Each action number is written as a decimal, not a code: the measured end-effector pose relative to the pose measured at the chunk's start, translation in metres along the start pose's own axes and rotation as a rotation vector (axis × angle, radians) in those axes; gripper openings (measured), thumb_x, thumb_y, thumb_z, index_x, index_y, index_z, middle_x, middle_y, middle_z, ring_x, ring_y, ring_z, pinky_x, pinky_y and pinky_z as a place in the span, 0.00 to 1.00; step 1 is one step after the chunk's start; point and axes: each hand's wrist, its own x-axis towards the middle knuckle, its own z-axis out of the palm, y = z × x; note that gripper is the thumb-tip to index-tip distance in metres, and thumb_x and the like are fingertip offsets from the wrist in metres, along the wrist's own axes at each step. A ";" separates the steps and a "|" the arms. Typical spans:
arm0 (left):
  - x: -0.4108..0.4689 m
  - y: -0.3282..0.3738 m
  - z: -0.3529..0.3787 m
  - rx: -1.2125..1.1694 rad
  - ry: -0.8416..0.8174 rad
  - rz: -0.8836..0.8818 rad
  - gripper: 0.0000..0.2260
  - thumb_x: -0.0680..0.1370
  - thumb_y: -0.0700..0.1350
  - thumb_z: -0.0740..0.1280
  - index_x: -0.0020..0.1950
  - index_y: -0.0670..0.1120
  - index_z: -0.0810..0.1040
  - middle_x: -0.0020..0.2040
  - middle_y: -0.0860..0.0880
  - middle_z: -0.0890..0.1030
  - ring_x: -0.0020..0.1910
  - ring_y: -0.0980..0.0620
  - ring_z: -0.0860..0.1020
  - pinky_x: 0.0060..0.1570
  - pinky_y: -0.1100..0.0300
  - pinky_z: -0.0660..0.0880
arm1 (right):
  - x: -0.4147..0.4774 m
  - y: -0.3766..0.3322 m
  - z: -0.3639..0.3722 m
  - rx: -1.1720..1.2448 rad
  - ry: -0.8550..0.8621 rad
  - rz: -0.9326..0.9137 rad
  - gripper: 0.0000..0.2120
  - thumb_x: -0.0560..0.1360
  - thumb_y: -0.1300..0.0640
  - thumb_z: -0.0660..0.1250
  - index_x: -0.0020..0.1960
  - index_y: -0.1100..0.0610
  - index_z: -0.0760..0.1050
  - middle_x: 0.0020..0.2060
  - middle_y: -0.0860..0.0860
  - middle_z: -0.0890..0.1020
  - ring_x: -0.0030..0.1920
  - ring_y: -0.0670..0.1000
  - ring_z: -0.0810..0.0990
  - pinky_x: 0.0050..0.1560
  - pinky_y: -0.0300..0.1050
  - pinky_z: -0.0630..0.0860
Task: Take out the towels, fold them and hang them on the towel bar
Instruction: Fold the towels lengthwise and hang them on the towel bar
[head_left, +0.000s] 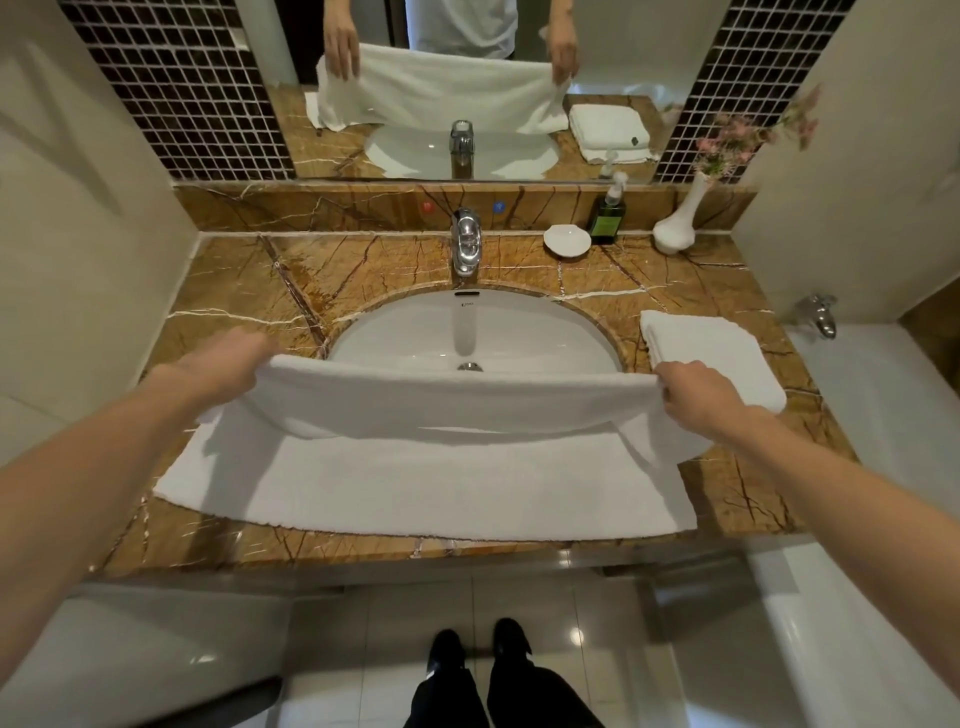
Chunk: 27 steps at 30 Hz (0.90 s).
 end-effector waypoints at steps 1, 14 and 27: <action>-0.001 0.001 0.001 -0.011 0.011 -0.004 0.18 0.70 0.28 0.62 0.52 0.46 0.81 0.40 0.49 0.77 0.41 0.49 0.75 0.35 0.59 0.67 | 0.000 0.000 -0.001 -0.017 0.002 -0.005 0.05 0.75 0.64 0.59 0.47 0.57 0.71 0.45 0.58 0.79 0.43 0.59 0.77 0.36 0.48 0.72; -0.014 0.000 0.002 -0.124 0.161 -0.037 0.15 0.66 0.28 0.66 0.45 0.45 0.81 0.41 0.42 0.81 0.40 0.43 0.76 0.39 0.52 0.73 | 0.000 -0.004 -0.019 -0.075 0.110 0.041 0.11 0.74 0.63 0.63 0.56 0.58 0.75 0.47 0.58 0.81 0.45 0.59 0.79 0.44 0.51 0.78; -0.077 0.019 0.064 -0.082 0.225 0.085 0.34 0.72 0.26 0.60 0.75 0.47 0.62 0.75 0.42 0.59 0.75 0.39 0.56 0.71 0.46 0.45 | -0.055 -0.010 0.017 -0.232 0.246 -0.341 0.12 0.68 0.67 0.70 0.50 0.57 0.75 0.44 0.53 0.80 0.40 0.54 0.79 0.39 0.44 0.76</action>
